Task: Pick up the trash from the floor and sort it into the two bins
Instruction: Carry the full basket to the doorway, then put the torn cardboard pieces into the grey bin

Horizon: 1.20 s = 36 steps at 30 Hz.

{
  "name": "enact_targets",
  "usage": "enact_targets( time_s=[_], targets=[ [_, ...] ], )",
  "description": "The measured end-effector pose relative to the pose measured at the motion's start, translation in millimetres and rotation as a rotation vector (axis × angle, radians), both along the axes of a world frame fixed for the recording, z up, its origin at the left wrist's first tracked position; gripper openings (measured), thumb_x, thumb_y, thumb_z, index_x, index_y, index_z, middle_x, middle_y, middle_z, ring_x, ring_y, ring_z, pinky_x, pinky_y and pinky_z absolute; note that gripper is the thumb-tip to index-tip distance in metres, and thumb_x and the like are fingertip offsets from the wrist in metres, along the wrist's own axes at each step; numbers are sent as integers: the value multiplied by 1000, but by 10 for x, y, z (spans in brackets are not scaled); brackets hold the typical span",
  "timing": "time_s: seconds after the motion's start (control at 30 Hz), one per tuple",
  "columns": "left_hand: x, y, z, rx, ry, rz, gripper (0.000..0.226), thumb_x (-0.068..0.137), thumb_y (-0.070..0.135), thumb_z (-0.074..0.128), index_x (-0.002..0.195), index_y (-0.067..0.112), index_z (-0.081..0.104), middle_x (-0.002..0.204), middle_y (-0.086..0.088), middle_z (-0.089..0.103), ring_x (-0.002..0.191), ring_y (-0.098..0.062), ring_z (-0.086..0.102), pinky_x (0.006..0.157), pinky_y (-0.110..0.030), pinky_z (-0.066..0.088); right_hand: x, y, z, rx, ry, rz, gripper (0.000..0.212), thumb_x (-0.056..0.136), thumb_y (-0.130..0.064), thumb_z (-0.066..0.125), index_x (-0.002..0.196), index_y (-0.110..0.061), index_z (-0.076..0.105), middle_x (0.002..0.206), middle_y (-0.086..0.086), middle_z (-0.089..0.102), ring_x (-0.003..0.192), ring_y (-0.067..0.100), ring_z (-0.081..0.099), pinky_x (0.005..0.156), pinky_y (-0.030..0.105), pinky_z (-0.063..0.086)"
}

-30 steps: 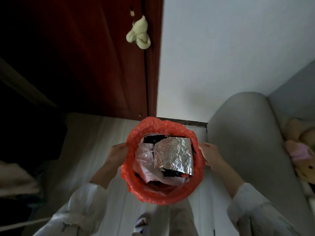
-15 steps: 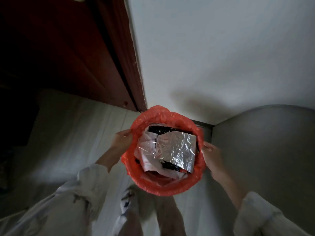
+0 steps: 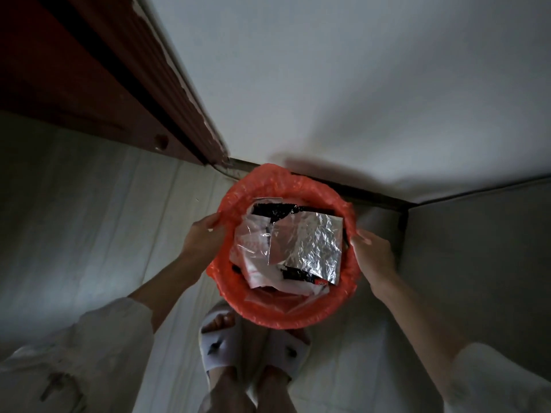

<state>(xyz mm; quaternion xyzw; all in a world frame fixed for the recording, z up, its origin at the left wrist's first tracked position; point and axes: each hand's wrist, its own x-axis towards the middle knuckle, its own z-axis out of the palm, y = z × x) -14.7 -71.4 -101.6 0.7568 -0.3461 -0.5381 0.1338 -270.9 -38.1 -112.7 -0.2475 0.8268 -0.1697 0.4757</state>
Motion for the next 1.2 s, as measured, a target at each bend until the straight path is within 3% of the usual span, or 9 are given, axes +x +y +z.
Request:
enact_targets(
  time_s=[0.17,0.37,0.47,0.67,0.77,0.83,0.97,1.1,1.2],
  targets=[
    [-154,-231,-247,-12,20,7,17,87,23,56,98,26,68,85,3,68,76,-12,63,72,-27,52,-117,-224,-226,-12,-4,-38,31,94,-20,50,120,-6,61,106,24,67,102,42,60,83,48,51],
    [-171,-375,-210,9,89,53,31,84,3,50,73,29,63,64,7,61,52,1,56,54,-18,46,-221,-304,-283,-53,-35,-84,33,91,-25,54,121,-13,62,121,3,64,107,17,60,94,32,48],
    [-163,-415,-53,71,198,67,26,83,5,53,83,26,67,84,2,66,73,-10,60,62,-25,45,-183,-289,-108,0,-161,8,31,95,-22,46,125,-23,55,121,0,60,103,13,56,80,26,44],
    [-470,-525,483,16,173,-195,38,91,3,42,125,17,52,111,-5,61,82,-7,56,69,-15,46,52,-332,442,31,-112,228,51,97,-29,44,144,-15,31,147,2,38,132,19,40,103,30,31],
    [-423,-365,1029,31,147,-330,44,95,10,43,140,13,39,136,-11,47,80,-3,51,66,-14,42,359,-225,995,63,-130,368,23,95,-25,43,115,-20,55,116,-11,52,104,7,50,90,27,38],
    [-329,-264,1504,13,157,-334,42,96,15,44,138,16,42,138,-10,47,96,-10,54,81,-23,45,570,-216,1464,70,-152,435,17,96,-21,42,98,-15,57,97,-4,54,88,10,50,84,31,44],
    [54,-122,2748,-163,143,-244,32,95,19,45,126,18,55,122,5,58,111,-11,53,95,-26,41,1055,-250,2771,-39,-178,492,33,99,-24,41,118,-2,57,113,16,61,106,32,57,95,40,43],
    [608,145,3905,-301,82,-83,29,96,14,46,123,16,56,113,0,58,96,-11,53,72,-17,41,1460,-262,4062,-181,-301,474,19,96,-26,46,103,-22,63,105,10,67,98,22,65,91,38,50],
    [1031,579,4686,-377,71,112,28,98,16,42,122,15,56,111,0,56,99,-13,55,80,-22,43,1744,-181,4892,-308,-335,486,18,96,-22,47,105,-19,62,107,5,67,99,18,63,92,34,49]
  ],
)
